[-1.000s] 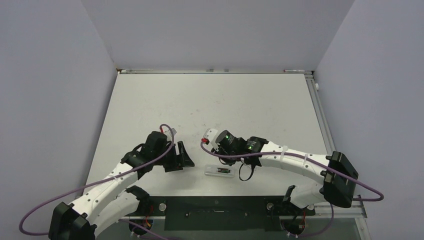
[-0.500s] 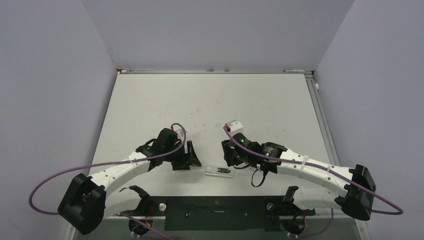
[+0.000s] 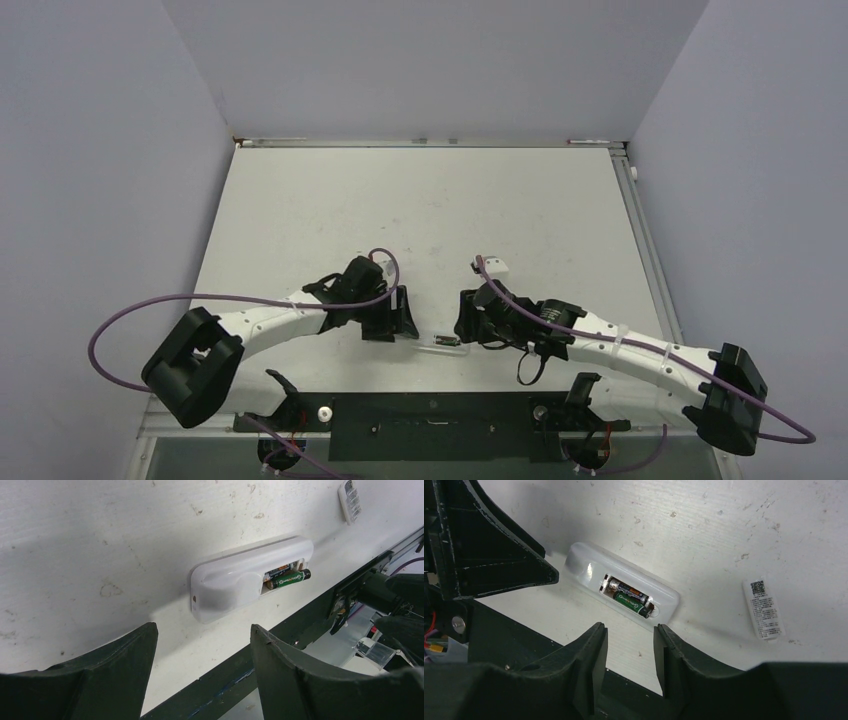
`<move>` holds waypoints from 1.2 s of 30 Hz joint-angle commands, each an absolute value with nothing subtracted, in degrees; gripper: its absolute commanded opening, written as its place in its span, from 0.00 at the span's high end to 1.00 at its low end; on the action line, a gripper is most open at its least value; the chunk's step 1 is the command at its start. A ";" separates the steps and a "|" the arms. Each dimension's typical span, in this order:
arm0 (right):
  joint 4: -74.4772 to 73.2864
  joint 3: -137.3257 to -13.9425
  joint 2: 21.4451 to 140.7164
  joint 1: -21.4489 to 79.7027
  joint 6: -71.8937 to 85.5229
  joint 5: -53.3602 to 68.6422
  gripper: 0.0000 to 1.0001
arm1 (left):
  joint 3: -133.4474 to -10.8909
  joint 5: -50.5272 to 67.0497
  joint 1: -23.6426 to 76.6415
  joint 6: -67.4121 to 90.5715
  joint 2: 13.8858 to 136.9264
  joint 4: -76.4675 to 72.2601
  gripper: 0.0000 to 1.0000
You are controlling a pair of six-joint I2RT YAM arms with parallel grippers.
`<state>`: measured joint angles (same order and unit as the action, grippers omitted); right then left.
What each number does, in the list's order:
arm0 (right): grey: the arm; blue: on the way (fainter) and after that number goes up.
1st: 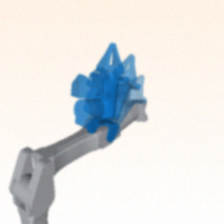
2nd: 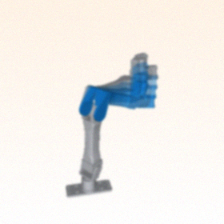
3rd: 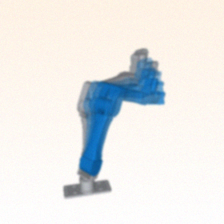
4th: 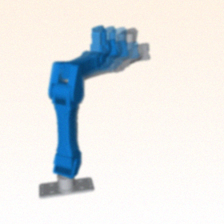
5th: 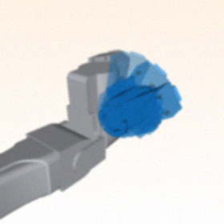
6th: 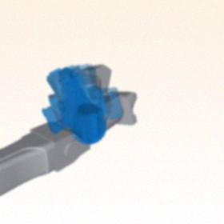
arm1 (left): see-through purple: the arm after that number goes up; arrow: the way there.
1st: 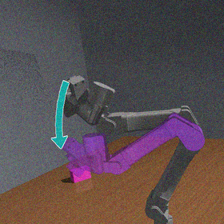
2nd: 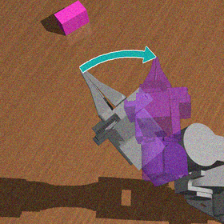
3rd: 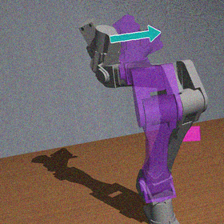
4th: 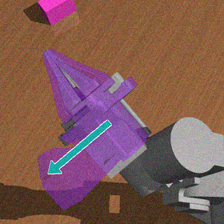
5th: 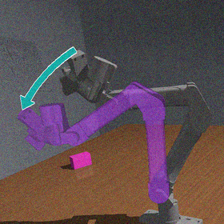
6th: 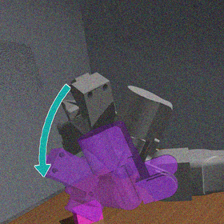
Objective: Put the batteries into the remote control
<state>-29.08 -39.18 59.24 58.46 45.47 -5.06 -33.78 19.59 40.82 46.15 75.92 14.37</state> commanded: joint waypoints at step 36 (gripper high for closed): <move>-26.70 -40.60 72.78 61.61 54.41 -9.11 0.72 | -36.66 19.09 46.85 48.23 85.55 5.89 0.63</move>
<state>-28.47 -38.44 72.23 61.23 53.49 -7.14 -36.51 18.90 46.30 47.83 85.21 7.86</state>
